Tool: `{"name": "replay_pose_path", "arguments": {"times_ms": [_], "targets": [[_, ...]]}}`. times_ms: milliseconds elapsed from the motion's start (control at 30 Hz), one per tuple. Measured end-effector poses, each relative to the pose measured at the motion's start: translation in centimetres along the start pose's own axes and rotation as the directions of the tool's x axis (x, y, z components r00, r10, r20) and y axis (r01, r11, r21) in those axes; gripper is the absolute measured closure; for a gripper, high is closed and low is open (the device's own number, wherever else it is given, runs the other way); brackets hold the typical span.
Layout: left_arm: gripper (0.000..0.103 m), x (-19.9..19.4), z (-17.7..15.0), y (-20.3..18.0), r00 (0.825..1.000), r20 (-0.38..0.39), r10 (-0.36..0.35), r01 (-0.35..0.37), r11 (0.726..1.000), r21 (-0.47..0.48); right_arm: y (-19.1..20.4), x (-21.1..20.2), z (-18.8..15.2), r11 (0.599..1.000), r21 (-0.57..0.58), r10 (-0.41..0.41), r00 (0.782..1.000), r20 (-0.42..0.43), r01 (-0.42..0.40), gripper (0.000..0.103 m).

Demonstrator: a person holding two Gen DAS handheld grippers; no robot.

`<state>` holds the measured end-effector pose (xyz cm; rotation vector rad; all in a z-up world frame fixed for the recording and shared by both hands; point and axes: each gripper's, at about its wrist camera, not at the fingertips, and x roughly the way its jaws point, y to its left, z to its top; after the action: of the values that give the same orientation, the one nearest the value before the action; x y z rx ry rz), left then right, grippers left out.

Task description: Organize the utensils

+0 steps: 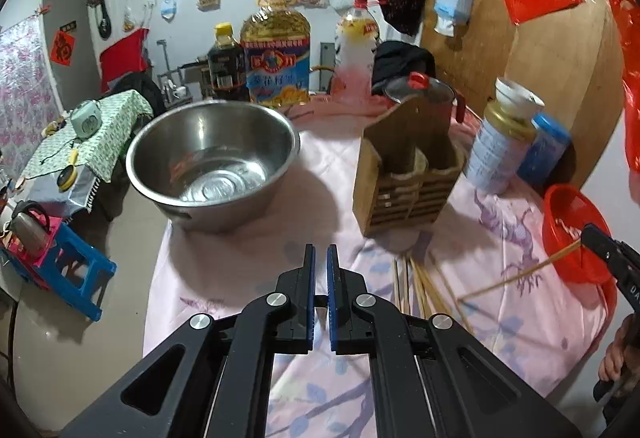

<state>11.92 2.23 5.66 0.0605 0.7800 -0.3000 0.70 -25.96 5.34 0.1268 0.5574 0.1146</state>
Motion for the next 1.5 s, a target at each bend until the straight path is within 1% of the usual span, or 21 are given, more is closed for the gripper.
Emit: {"name": "replay_pose_path", "arguments": {"times_ms": [200, 367, 500, 600, 700, 800, 867, 967, 1000, 1067, 1100, 1133, 1167, 1200, 1233, 1300, 1333, 1367, 1400, 1467, 1500], "targets": [[0.097, 0.0, 2.3, -2.1, 1.000, 0.019, 0.002, -0.002, 1.000, -0.018, -1.1, 1.2, 2.9, 0.995, -0.062, 0.075, 0.997, -0.005, -0.075, 0.096], [0.097, -0.4, 6.2, -4.6, 0.996, 0.084, 0.005, -0.004, 1.000, -0.010, -2.0, 2.0, 6.6, 0.986, -0.085, 0.144, 0.989, 0.032, -0.141, 0.096], [0.097, -1.1, 10.9, -6.4, 0.986, 0.164, -0.009, 0.009, 1.000, 0.001, -2.5, 2.7, 10.9, 0.979, -0.083, 0.195, 0.975, 0.103, -0.187, 0.096], [0.097, -1.3, 14.0, -7.7, 0.976, 0.218, -0.026, 0.024, 1.000, 0.012, -2.4, 3.1, 14.0, 0.977, -0.087, 0.208, 0.965, 0.161, -0.196, 0.096], [0.097, -0.7, 16.4, -8.7, 0.968, 0.250, -0.032, 0.025, 0.999, 0.030, -1.8, 3.5, 16.4, 0.975, -0.102, 0.213, 0.955, 0.208, -0.196, 0.096], [0.097, 1.0, 17.8, -9.3, 0.967, 0.248, -0.051, 0.044, 0.998, 0.033, -1.3, 5.2, 17.9, 0.977, -0.118, 0.202, 0.953, 0.227, -0.179, 0.096], [0.097, 2.5, 18.1, -9.4, 0.970, 0.236, -0.051, 0.043, 0.998, 0.035, -1.1, 6.5, 18.4, 0.977, -0.115, 0.201, 0.954, 0.223, -0.179, 0.096], [0.097, 5.4, 18.0, -8.9, 0.979, 0.200, -0.050, 0.046, 0.999, 0.023, -1.1, 9.6, 18.3, 0.980, -0.090, 0.192, 0.962, 0.192, -0.178, 0.096], [0.097, 6.3, 17.9, -8.6, 0.981, 0.184, -0.054, 0.052, 0.999, 0.014, -1.1, 10.0, 18.1, 0.981, -0.085, 0.189, 0.965, 0.184, -0.176, 0.096], [0.097, 8.2, 17.5, -8.1, 0.987, 0.147, -0.073, 0.074, 0.997, -0.005, -1.1, 11.8, 17.4, 0.982, -0.074, 0.185, 0.972, 0.143, -0.176, 0.096], [0.097, 8.7, 17.3, -7.9, 0.988, 0.135, -0.075, 0.077, 0.997, -0.009, -1.1, 12.1, 17.3, 0.981, -0.075, 0.187, 0.974, 0.128, -0.179, 0.091], [0.088, 9.4, 17.1, -7.7, 0.991, 0.118, -0.059, 0.061, 0.998, -0.018, -1.2, 12.4, 17.1, 0.981, -0.074, 0.184, 0.976, 0.112, -0.177, 0.091], [0.059, 9.7, 16.9, -7.4, 0.993, 0.110, -0.047, 0.050, 0.998, -0.024, -1.4, 12.7, 16.8, 0.982, -0.073, 0.179, 0.979, 0.099, -0.172, 0.084], [0.044, 10.0, 16.8, -7.3, 0.994, 0.105, -0.027, 0.031, 0.999, -0.033, -1.5, 12.7, 16.7, 0.983, -0.073, 0.174, 0.980, 0.096, -0.167, 0.075], [0.032, 9.9, 16.4, -6.8, 0.993, 0.114, 0.006, 0.001, 0.999, -0.053, -1.6, 12.6, 16.6, 0.985, -0.074, 0.161, 0.982, 0.099, -0.154, 0.071], [0.028, 9.7, 16.1, -6.2, 0.993, 0.119, 0.022, -0.014, 0.998, -0.069, -2.0, 12.1, 16.4, 0.991, -0.068, 0.125, 0.986, 0.113, -0.118, 0.061], [0.023, 9.5, 15.9, -5.8, 0.994, 0.109, 0.025, -0.016, 0.997, -0.079, -2.3, 11.8, 16.3, 0.993, -0.057, 0.113, 0.986, 0.119, -0.107, 0.056], [0.016, 9.5, 15.8, -5.4, 0.994, 0.103, 0.034, -0.024, 0.996, -0.090, -2.7, 11.3, 16.1, 0.995, -0.032, 0.094, 0.987, 0.127, -0.091, 0.043], [0.014, 9.2, 15.4, -4.9, 0.994, 0.099, 0.051, -0.040, 0.993, -0.111, -2.9, 11.0, 15.9, 0.996, -0.014, 0.084, 0.988, 0.132, -0.083, 0.027], [0.011, 8.7, 14.9, -4.1, 0.993, 0.094, 0.065, -0.052, 0.989, -0.135, -3.6, 9.9, 15.3, 0.997, 0.031, 0.062, 0.986, 0.153, -0.067, 0.011], [0.011, 8.3, 14.4, -3.5, 0.994, 0.086, 0.070, -0.057, 0.987, -0.152, -3.8, 9.3, 14.9, 0.997, 0.043, 0.052, 0.985, 0.163, -0.059, 0.006]]}}
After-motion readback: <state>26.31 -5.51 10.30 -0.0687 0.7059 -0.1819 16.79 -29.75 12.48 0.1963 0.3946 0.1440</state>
